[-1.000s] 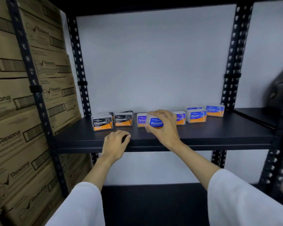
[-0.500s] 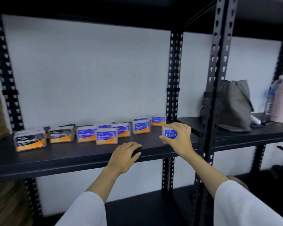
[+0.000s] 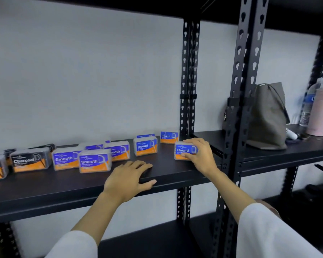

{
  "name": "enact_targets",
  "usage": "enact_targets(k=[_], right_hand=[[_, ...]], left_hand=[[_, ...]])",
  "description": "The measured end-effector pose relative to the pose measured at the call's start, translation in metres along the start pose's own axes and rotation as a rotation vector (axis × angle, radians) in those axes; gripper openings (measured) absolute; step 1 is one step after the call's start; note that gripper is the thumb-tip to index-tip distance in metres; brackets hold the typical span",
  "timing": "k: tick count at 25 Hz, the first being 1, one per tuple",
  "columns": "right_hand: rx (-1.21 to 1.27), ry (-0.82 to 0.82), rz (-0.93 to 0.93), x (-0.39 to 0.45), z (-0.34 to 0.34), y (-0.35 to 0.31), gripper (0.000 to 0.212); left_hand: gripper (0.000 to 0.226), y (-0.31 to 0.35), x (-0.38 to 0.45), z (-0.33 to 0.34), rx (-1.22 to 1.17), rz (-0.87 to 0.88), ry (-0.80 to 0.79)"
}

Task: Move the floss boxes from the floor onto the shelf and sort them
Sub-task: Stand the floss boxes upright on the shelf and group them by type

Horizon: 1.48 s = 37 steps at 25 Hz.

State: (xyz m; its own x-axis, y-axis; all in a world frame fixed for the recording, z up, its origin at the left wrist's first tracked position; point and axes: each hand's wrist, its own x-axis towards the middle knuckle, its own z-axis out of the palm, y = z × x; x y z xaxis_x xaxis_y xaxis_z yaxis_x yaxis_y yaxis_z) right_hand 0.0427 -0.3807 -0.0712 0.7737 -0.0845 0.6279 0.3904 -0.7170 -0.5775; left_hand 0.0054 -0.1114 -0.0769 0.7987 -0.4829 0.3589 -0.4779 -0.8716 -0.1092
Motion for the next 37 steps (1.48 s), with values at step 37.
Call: enact_targets(k=[37], right_hand=[[-0.195, -0.147, -0.022, -0.042, 0.006, -0.051, 0.03]], left_hand=[[0.029, 0.017, -0.04, -0.019, -0.509, -0.175, 0.116]])
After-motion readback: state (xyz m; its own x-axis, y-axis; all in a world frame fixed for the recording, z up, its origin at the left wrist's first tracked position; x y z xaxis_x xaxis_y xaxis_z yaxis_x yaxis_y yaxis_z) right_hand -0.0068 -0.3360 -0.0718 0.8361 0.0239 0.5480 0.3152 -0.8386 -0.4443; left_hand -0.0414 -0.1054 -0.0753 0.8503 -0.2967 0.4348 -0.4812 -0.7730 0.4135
